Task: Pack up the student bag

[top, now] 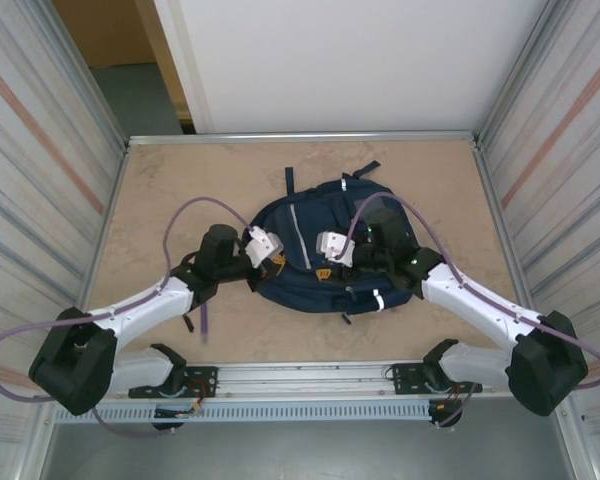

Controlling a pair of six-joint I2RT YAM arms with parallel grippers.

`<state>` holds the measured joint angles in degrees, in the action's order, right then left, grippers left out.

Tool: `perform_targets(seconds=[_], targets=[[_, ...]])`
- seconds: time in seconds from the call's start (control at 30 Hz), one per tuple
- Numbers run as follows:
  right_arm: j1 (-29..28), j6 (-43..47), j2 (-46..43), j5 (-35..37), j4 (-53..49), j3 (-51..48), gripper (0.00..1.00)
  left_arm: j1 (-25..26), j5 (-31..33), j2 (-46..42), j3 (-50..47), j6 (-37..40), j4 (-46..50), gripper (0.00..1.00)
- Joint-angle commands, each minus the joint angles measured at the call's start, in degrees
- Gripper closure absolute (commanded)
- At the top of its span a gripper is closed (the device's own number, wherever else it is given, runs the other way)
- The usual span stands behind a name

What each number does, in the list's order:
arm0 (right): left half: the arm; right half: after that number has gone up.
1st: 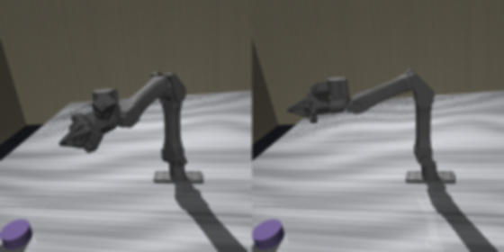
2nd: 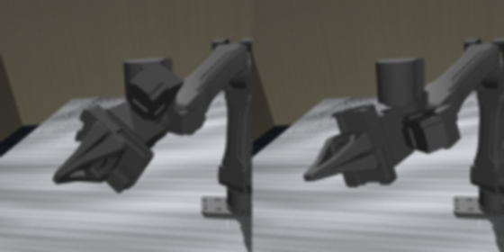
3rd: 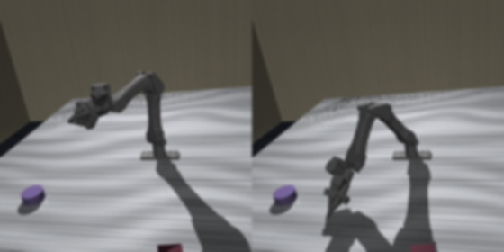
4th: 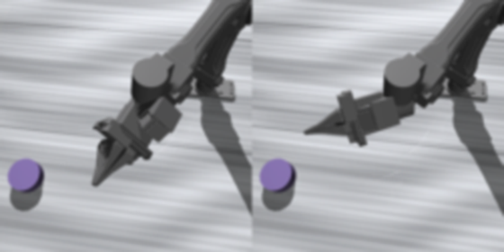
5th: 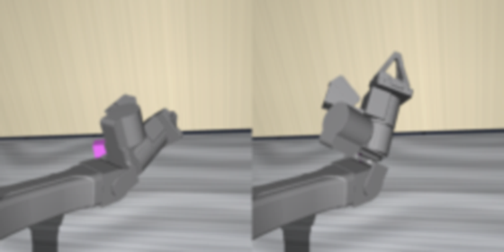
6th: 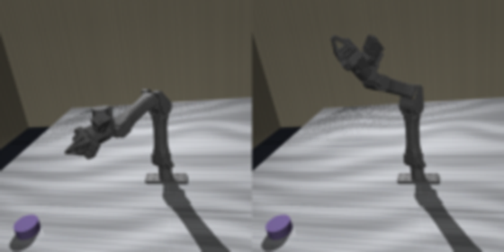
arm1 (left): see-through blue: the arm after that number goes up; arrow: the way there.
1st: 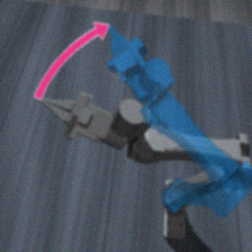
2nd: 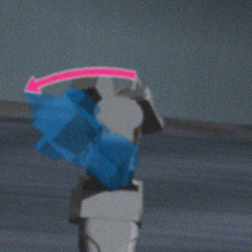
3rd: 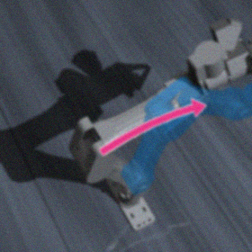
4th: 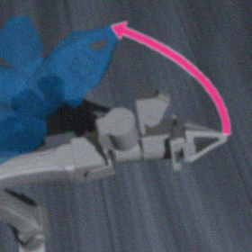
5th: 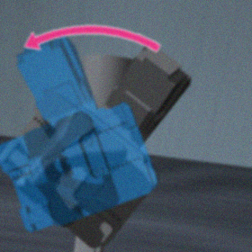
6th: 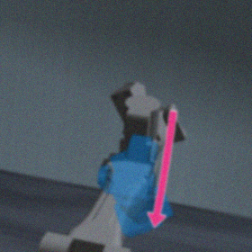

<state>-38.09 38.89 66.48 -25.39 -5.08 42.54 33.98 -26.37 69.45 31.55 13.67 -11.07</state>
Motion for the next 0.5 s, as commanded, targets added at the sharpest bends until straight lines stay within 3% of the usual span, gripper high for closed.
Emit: perform_targets(seconds=[0.0, 0.17, 0.23, 0.27, 0.33, 0.37, 0.47], targets=[[-4.17, -6.86, 0.81, 0.56, 6.49, -1.0, 0.33, 1.89, -3.9, -0.51, -0.49, -2.6, -7.14, 1.0], [-5.74, -5.83, 6.2, 4.19, 5.24, 0.7, 0.41, 4.86, -7.03, 1.35, 1.36, -4.55, -8.19, 1.0], [-5.61, -2.51, 7.16, 7.14, 1.21, 1.55, 0.56, 5.57, -6.52, 1.34, 1.13, -4.76, -9.29, 1.0], [-5.27, -0.92, 6.88, 8.28, -1.35, 2.01, 0.74, 5.57, -5.13, 1.05, 1.01, -5.26, -9.08, 1.0], [-4.12, 2.54, 4.79, 6.63, -4.8, 1.66, 0.95, 4.68, -0.83, -0.08, 1.41, -5.14, -6.06, 1.0], [-3.43, 5.09, 2.92, 4.17, -5.74, 0.67, 1.0, 3.42, 0.99, -0.52, 1.39, -5.24, -5.02, 1.0], [-1.89, 12.88, -2.97, -1.47, -9.24, -1.26, 1.0, -2.16, 3.32, 0.09, 0.68, -5.16, -5.86, 1.0]])
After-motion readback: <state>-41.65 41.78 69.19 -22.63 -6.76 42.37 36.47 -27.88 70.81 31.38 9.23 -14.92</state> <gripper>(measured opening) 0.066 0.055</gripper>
